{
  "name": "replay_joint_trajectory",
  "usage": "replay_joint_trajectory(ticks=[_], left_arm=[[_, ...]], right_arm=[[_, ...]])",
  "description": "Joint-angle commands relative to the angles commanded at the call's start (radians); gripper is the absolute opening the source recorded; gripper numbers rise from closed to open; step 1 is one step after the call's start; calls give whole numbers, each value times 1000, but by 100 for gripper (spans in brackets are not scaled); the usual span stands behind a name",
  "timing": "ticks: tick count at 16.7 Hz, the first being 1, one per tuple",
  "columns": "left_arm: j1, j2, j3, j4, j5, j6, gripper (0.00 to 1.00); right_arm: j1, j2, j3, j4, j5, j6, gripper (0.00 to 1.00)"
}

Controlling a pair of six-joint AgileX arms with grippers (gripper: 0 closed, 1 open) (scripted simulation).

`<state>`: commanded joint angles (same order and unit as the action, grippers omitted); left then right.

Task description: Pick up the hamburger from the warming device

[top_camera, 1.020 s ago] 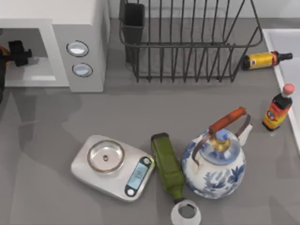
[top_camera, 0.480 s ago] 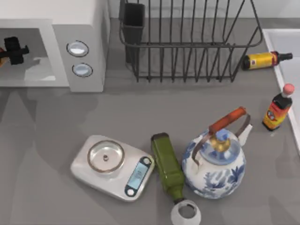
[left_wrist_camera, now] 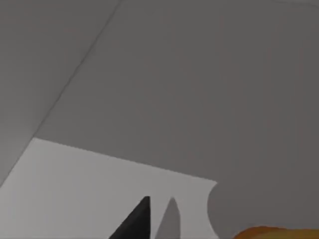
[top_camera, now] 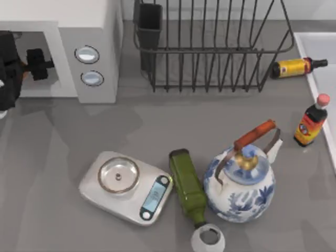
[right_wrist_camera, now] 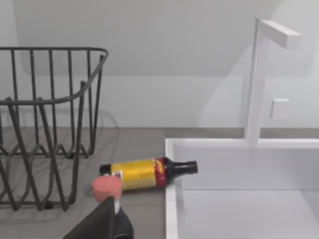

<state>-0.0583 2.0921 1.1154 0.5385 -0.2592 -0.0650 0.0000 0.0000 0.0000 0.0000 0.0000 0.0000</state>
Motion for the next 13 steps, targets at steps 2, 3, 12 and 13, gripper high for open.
replay_joint_trajectory(ticks=[2, 3, 12, 13], left_arm=[[-138, -89, -43, -40, -67, -34, 0], [-217, -138, -67, -62, -103, -52, 0], [-577, -421, -205, -187, -303, -154, 0], [-577, -421, -205, -187, -303, -154, 0]], right_arm=[[0, 0, 0, 0, 0, 0, 100], [0, 0, 0, 0, 0, 0, 100], [0, 0, 0, 0, 0, 0, 100], [0, 0, 0, 0, 0, 0, 100]])
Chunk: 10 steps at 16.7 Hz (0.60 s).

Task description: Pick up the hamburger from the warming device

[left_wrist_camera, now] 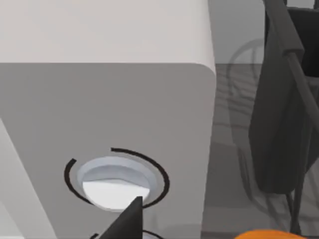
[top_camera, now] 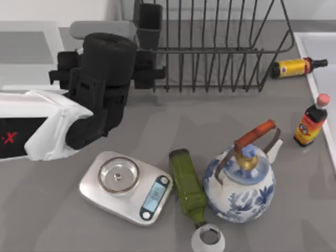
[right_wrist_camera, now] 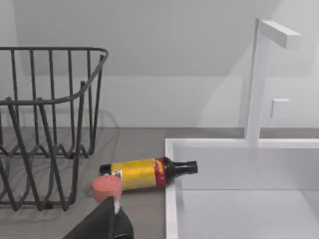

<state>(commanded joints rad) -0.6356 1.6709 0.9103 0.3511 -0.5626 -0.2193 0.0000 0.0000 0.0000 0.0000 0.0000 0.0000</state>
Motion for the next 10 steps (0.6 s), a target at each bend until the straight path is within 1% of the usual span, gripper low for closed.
replay_joint_trajectory(ticks=[1, 2, 5, 7, 10], left_arm=[[0, 0, 0, 0, 0, 0, 0], [34, 12, -24, 3, -15, 5, 0], [29, 49, -31, 41, -15, 4, 0], [22, 113, -46, 119, -14, 3, 0], [12, 238, -81, 302, -9, 1, 0]], right_arm=[[0, 0, 0, 0, 0, 0, 100], [0, 0, 0, 0, 0, 0, 100], [0, 0, 0, 0, 0, 0, 100], [0, 0, 0, 0, 0, 0, 100], [0, 0, 0, 0, 0, 0, 100]])
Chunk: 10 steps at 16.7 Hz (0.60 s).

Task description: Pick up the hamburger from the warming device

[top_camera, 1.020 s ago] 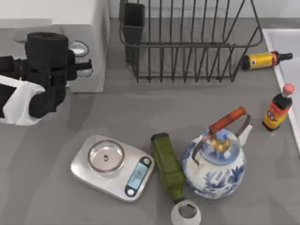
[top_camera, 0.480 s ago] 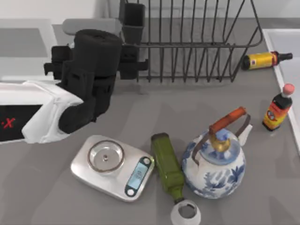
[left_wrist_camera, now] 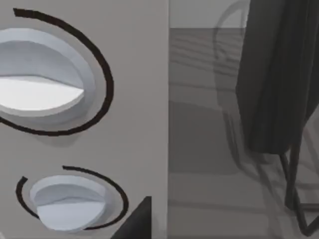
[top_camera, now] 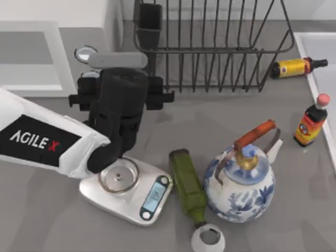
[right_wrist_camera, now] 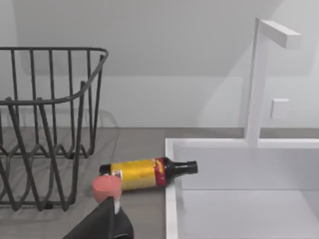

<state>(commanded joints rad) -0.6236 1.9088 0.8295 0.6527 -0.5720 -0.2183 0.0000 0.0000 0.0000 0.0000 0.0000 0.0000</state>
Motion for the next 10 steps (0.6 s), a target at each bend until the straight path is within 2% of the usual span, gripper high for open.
replay_joint_trajectory(ticks=[5, 10], left_arm=[[-10, 178, -64, 265, 13, 0, 0], [-12, 210, -78, 306, 17, 0, 0]], right_arm=[[0, 0, 0, 0, 0, 0, 100], [0, 0, 0, 0, 0, 0, 100]])
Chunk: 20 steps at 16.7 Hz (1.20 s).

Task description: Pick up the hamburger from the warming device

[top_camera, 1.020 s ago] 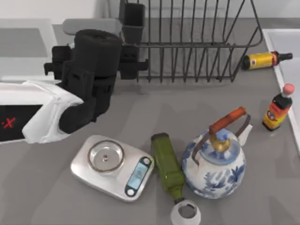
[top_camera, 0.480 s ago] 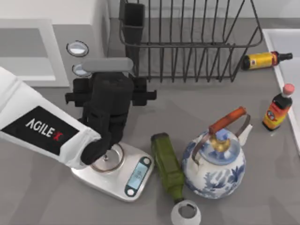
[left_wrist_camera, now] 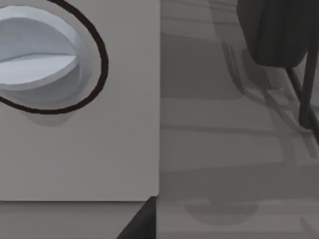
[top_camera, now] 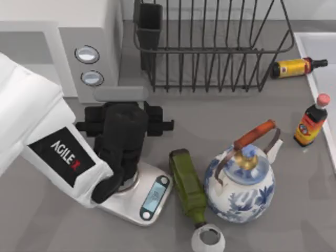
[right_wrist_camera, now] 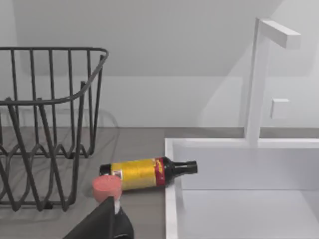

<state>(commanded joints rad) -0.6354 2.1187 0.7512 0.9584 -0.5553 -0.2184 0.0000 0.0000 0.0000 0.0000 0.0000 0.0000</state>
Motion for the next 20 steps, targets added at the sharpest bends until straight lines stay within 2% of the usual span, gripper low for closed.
replay_joint_trajectory(ticks=[1, 14, 20], left_arm=[[0, 0, 0, 0, 0, 0, 0], [0, 0, 0, 0, 0, 0, 98], [0, 0, 0, 0, 0, 0, 100]], right_arm=[[0, 0, 0, 0, 0, 0, 100], [0, 0, 0, 0, 0, 0, 100], [0, 0, 0, 0, 0, 0, 100]])
